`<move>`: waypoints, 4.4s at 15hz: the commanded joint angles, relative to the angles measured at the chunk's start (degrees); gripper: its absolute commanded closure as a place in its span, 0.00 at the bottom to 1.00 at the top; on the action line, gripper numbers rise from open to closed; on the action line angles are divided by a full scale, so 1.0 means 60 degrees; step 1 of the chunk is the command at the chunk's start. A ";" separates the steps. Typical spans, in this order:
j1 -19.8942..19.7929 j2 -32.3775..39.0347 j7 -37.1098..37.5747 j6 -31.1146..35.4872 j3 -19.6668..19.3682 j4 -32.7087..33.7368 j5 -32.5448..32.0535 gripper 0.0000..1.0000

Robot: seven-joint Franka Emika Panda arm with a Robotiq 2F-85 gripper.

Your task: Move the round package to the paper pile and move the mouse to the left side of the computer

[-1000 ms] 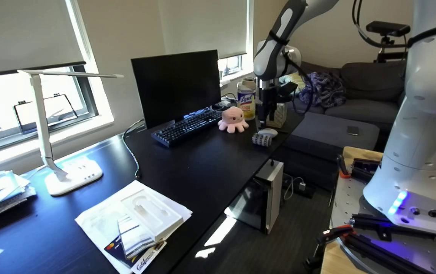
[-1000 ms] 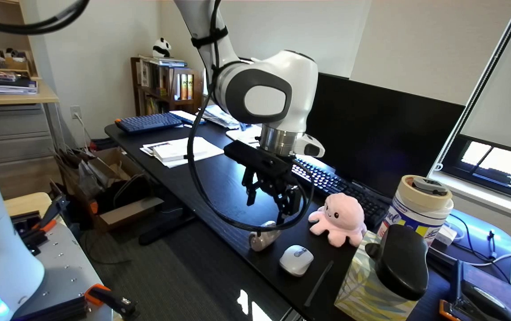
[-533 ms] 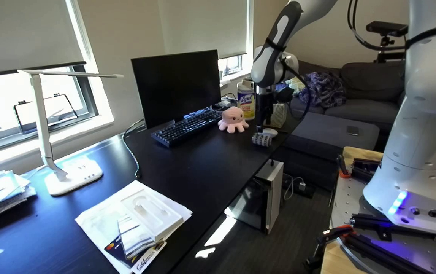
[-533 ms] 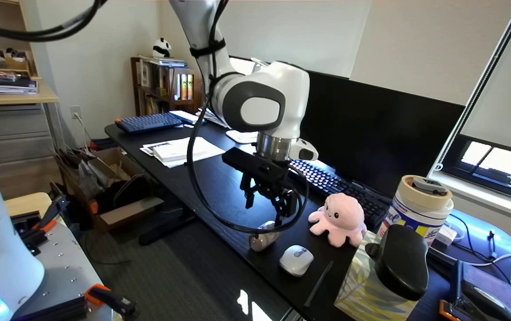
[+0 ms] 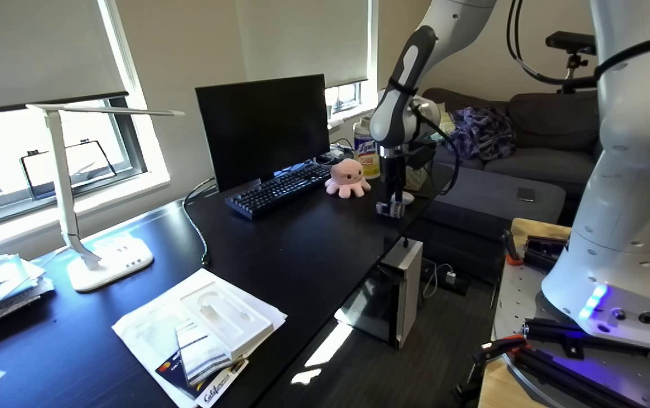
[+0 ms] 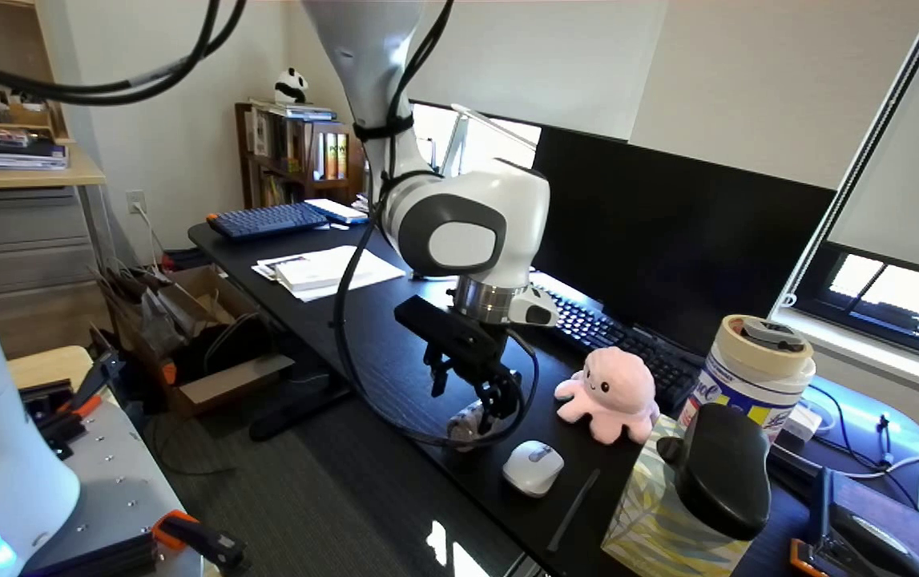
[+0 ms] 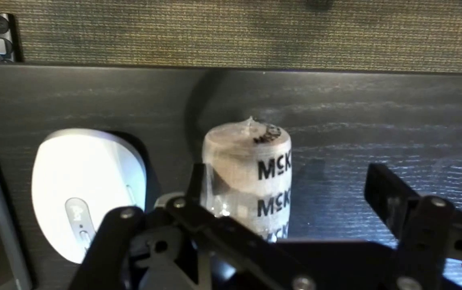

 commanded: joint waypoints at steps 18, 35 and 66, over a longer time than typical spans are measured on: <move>0.0284 -0.0085 0.0373 -0.0330 0.0020 0.0052 -0.0996 0.83; 0.2163 -0.2078 0.0161 0.0291 0.2147 -0.0783 0.1421 0.83; 0.7984 0.2111 0.8535 -0.6302 0.2488 0.8379 -0.2092 0.83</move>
